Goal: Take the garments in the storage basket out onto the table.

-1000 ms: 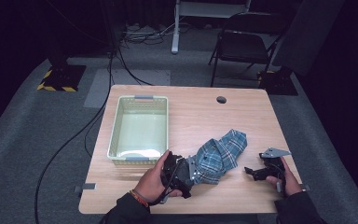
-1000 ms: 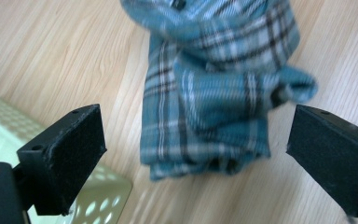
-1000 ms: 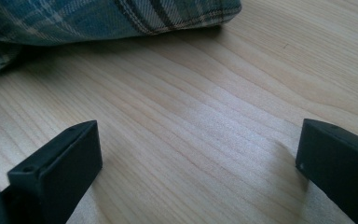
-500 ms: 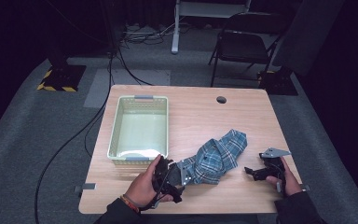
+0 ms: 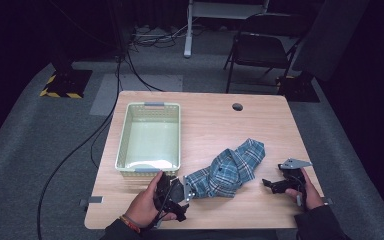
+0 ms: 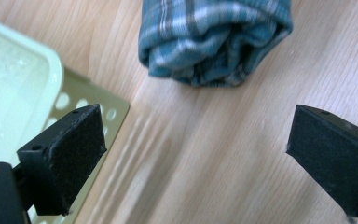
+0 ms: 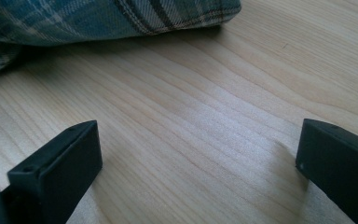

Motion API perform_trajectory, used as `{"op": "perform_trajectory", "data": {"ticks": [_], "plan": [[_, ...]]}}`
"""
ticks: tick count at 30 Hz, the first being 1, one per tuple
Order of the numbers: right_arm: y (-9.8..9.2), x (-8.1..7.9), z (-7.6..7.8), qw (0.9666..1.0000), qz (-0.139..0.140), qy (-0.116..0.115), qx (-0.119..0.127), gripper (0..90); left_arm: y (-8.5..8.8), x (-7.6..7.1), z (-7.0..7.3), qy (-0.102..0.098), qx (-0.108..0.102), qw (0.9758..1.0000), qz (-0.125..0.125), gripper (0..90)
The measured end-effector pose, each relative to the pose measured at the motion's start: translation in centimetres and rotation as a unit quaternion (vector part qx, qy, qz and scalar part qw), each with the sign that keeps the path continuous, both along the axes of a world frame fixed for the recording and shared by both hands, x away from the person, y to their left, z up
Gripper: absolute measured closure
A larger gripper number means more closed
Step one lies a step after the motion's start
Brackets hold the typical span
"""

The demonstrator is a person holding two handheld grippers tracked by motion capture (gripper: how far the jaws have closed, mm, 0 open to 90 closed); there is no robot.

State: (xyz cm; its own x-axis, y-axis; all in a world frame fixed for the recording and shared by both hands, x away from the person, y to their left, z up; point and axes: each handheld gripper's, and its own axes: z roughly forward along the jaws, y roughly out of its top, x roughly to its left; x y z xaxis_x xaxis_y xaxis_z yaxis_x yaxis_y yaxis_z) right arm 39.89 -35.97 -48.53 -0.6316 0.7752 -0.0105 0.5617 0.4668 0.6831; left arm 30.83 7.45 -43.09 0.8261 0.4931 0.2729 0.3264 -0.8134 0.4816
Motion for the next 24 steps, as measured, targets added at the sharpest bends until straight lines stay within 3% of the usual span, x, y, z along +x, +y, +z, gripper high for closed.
{"op": "perform_trajectory", "data": {"ticks": [14, 24], "plan": [[0.0, 0.0, 0.0, 1.0000, 0.000, 0.000, 0.000, 0.2, 2.2, -0.1, -1.4, 0.022, 0.002, 0.9994, 0.025, 3.8], [0.0, 0.0, 0.0, 1.0000, 0.000, 0.000, 0.000, 0.2, 3.5, 0.0, -2.3, 0.033, -0.015, 0.9984, 0.043, 4.0]]}}
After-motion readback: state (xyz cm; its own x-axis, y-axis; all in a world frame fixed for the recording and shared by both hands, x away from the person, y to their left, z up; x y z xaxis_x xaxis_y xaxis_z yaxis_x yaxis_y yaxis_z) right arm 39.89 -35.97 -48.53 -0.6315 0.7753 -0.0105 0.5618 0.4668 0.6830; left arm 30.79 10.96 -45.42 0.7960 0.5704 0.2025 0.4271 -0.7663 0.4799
